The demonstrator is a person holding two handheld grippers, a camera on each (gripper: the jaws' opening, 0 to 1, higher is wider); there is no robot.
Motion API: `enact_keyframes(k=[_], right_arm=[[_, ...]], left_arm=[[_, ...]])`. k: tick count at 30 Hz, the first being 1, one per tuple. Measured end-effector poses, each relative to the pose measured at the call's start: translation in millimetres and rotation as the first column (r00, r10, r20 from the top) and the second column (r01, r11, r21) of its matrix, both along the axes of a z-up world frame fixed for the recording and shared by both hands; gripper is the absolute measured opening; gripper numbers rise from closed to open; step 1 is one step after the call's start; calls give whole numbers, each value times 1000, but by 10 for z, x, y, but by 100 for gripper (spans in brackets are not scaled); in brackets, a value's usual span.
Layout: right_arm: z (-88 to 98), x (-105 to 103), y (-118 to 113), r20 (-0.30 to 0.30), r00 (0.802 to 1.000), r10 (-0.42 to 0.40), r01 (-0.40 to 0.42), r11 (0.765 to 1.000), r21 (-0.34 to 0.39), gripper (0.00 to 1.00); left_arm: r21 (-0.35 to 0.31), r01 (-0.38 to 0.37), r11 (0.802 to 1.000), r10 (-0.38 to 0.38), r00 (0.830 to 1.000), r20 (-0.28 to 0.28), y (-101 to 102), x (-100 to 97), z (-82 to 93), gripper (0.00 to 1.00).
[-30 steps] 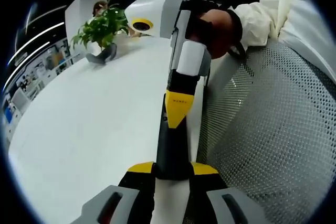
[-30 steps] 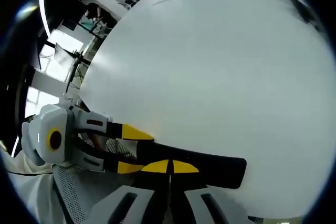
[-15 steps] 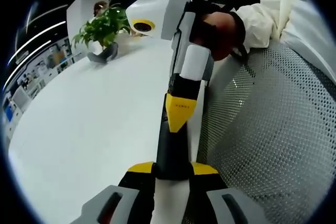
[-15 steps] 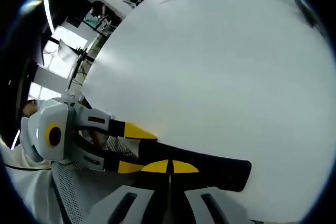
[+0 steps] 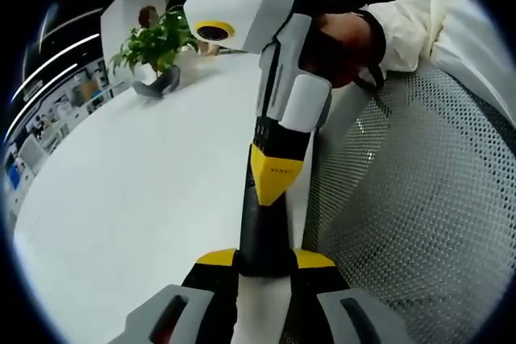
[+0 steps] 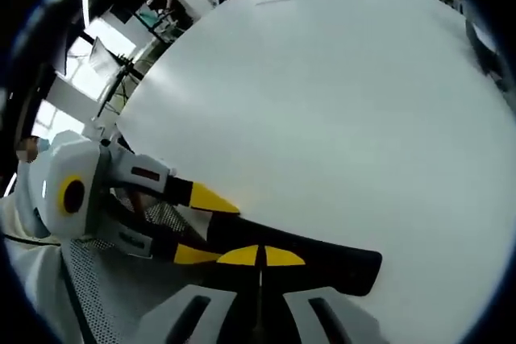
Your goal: Press the specified remote control buttons in sequence, fully releasing each button before pressing the next.
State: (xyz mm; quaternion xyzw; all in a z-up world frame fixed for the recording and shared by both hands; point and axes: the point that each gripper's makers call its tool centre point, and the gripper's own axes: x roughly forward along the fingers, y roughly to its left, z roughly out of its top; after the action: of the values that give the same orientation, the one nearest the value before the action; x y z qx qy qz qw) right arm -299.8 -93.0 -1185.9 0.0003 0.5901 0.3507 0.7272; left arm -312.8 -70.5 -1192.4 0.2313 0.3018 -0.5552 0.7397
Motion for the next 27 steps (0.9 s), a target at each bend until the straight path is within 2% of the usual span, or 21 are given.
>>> enact_keyframes(k=[4, 6, 9, 11, 13, 15, 16, 19, 21, 23, 25, 27], right_arm=[[12, -16, -22, -4, 1000, -1, 1, 1000, 18, 0], [29, -26, -27, 7, 1000, -29, 29, 999, 33, 0], [135, -44, 27, 29, 1000, -8, 5, 996, 86, 0], [318, 94, 95, 112, 992, -52, 32, 984, 175, 0], [437, 164, 63, 142, 985, -99, 68, 975, 212, 0], [600, 242, 22, 214, 968, -130, 73, 963, 258, 0], [727, 264, 21, 262, 956, -132, 50, 953, 298, 0], [969, 344, -31, 333, 922, -200, 71, 930, 360, 0], [1123, 412, -149, 414, 878, -240, 88, 931, 353, 1], [1213, 456, -251, 466, 843, -267, 107, 934, 342, 6], [1279, 457, -332, 481, 825, -296, 128, 927, 352, 6], [1288, 438, -389, 480, 823, -304, 137, 926, 351, 8]], left_arm=[[3, -3, 1000, 3, 1000, -5, 4, 0, -1, 24], [0, 3, 1000, -3, 1000, -6, 8, 2, 0, 24], [3, -1, 1000, 1, 1000, -11, 15, 27, 3, 24], [7, 1, 1000, -1, 1000, -10, 30, 47, 0, 24], [14, 1, 1000, 0, 1000, -10, 60, 66, 4, 24], [21, 2, 1000, -2, 1000, -5, 99, 95, 2, 24], [22, 0, 1000, 0, 1000, -8, 115, 105, 4, 24], [34, -2, 999, 2, 1000, -14, 177, 147, -1, 24], [47, 1, 999, 0, 1000, -14, 220, 192, 4, 24], [65, -2, 998, 3, 1000, -8, 255, 259, 5, 24], [80, -2, 997, 2, 1000, 1, 281, 296, -2, 24], [105, 14, 994, -15, 1000, 15, 315, 380, -3, 23]])
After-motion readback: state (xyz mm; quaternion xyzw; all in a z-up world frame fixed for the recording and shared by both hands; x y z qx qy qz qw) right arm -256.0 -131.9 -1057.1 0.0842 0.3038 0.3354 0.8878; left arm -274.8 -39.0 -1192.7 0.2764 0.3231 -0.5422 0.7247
